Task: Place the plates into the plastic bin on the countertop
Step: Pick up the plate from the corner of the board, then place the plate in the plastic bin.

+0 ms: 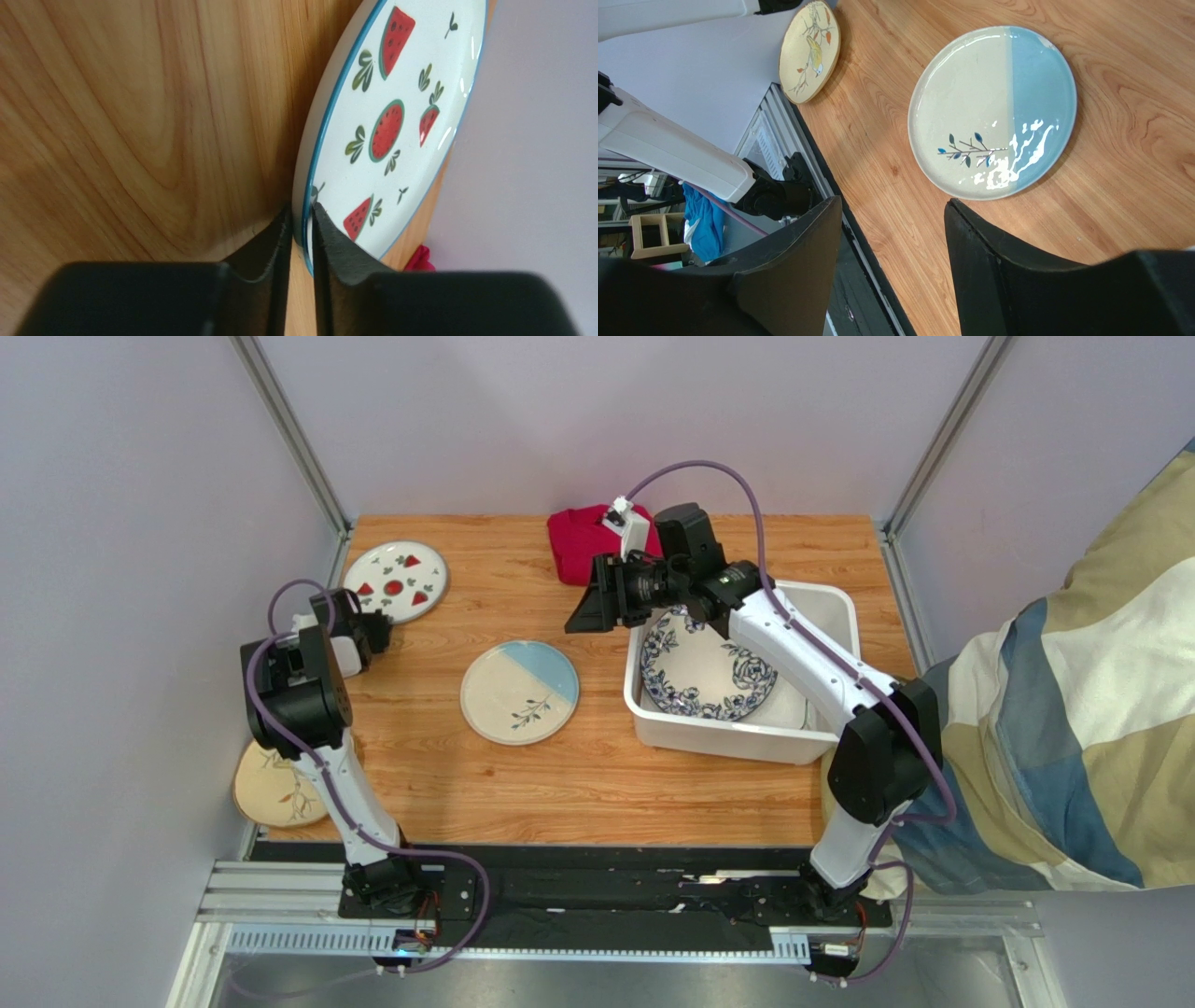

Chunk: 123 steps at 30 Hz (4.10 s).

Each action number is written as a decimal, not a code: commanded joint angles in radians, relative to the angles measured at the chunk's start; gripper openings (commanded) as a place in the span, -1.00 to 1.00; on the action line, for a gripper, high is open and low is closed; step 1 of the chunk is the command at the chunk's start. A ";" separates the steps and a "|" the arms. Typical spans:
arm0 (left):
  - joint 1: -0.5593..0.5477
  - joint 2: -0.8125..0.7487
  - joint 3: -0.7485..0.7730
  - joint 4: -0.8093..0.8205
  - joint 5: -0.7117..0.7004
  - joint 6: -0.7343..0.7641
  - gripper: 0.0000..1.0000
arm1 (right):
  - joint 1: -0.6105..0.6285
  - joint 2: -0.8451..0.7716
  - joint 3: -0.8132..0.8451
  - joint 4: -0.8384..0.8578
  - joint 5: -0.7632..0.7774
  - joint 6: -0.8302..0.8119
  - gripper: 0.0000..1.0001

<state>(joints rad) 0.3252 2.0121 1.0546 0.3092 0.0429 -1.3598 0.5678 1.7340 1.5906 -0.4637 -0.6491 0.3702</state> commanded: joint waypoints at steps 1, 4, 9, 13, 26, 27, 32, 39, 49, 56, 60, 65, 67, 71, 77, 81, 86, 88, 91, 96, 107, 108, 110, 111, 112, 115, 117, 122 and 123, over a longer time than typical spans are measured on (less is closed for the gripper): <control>0.005 0.013 -0.010 0.041 -0.005 0.041 -0.81 | -0.005 0.007 0.039 0.034 -0.024 0.012 0.19; 0.005 0.014 -0.007 0.045 0.017 0.062 -1.00 | -0.006 0.006 0.031 0.034 -0.021 0.010 0.19; 0.005 -0.019 -0.024 0.094 0.080 0.119 -1.00 | -0.013 0.001 0.022 0.034 -0.018 0.010 0.19; 0.006 -0.098 -0.071 0.142 0.118 0.169 -1.00 | -0.013 0.010 0.028 0.036 -0.017 0.010 0.19; 0.003 -0.366 -0.294 0.202 0.284 0.126 -1.00 | -0.006 0.102 0.057 0.083 -0.038 0.053 0.19; 0.002 -0.403 -0.321 0.203 0.293 0.125 -1.00 | -0.006 0.110 0.065 0.083 -0.037 0.055 0.19; 0.003 -0.495 -0.396 0.185 0.331 0.128 -1.00 | 0.013 0.183 0.144 0.068 -0.012 0.056 0.18; 0.003 -0.605 -0.494 0.177 0.384 0.126 -1.00 | 0.056 0.326 0.281 0.074 0.060 0.110 0.17; 0.003 -0.811 -0.581 0.105 0.453 0.139 -1.00 | 0.061 0.571 0.544 0.017 0.157 0.162 0.17; 0.003 -0.960 -0.614 0.022 0.488 0.142 -1.00 | 0.060 0.625 0.580 0.006 0.200 0.153 0.18; 0.003 -1.010 -0.617 -0.018 0.503 0.137 -1.00 | 0.058 0.627 0.560 0.078 0.155 0.206 0.18; 0.003 -1.056 -0.619 -0.044 0.519 0.131 -1.00 | 0.060 0.638 0.560 0.146 0.098 0.251 0.19; 0.003 -1.059 -0.619 -0.048 0.528 0.131 -1.00 | 0.058 0.647 0.571 0.149 0.076 0.256 0.19; 0.003 -1.064 -0.624 -0.036 0.540 0.120 -1.00 | 0.061 0.650 0.563 0.201 0.014 0.294 0.19; 0.002 -1.075 -0.613 -0.055 0.557 0.134 -1.00 | 0.075 0.659 0.571 0.284 -0.084 0.358 -0.01; -0.020 -1.072 -0.578 -0.100 0.577 0.200 -1.00 | 0.087 0.653 0.574 0.313 -0.113 0.378 -0.46; -0.035 -1.073 -0.539 -0.151 0.588 0.248 -1.00 | 0.096 0.615 0.554 0.333 -0.103 0.384 -1.00; -0.037 -1.073 -0.522 -0.192 0.594 0.271 -1.00 | 0.096 0.560 0.497 0.342 -0.055 0.372 -1.00; -0.037 -1.072 -0.467 -0.278 0.598 0.336 -0.69 | 0.080 0.472 0.422 0.341 0.022 0.352 -1.00; -0.037 -1.089 -0.371 -0.395 0.583 0.439 0.24 | 0.020 0.365 0.382 0.344 0.042 0.346 -1.00; -0.037 -1.115 -0.265 -0.512 0.549 0.619 0.64 | -0.158 0.026 0.243 0.214 0.069 0.227 -1.00; -0.037 -1.109 -0.248 -0.519 0.549 0.636 0.64 | -0.195 -0.006 0.221 0.200 0.071 0.198 -1.00; -0.040 -1.078 -0.187 -0.567 0.531 0.718 0.64 | -0.233 -0.105 0.184 0.133 0.078 0.158 -1.00; -0.047 -1.066 -0.162 -0.619 0.511 0.752 0.64 | -0.273 -0.138 0.137 0.117 0.080 0.144 -1.00; -0.052 -1.047 -0.122 -0.643 0.461 0.786 0.64 | -0.298 -0.202 0.103 0.097 0.072 0.132 -1.00; -0.093 -1.032 -0.085 -0.697 0.358 0.892 0.65 | -0.408 -0.313 -0.019 0.060 0.017 0.121 -1.00; -0.119 -1.027 -0.077 -0.709 0.325 0.936 0.65 | -0.489 -0.362 -0.099 0.024 0.011 0.093 -1.00; -0.137 -0.992 -0.103 -0.687 0.275 0.962 0.65 | -0.640 -0.505 -0.211 -0.098 0.000 0.027 -1.00; -0.137 -0.984 -0.110 -0.682 0.269 0.962 0.65 | -0.657 -0.517 -0.224 -0.119 0.009 0.015 -1.00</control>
<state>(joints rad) 0.1936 1.0012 0.9489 -0.3660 0.3786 -0.4683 -0.0319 1.2999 1.3991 -0.5468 -0.5873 0.4358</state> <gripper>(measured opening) 0.823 0.093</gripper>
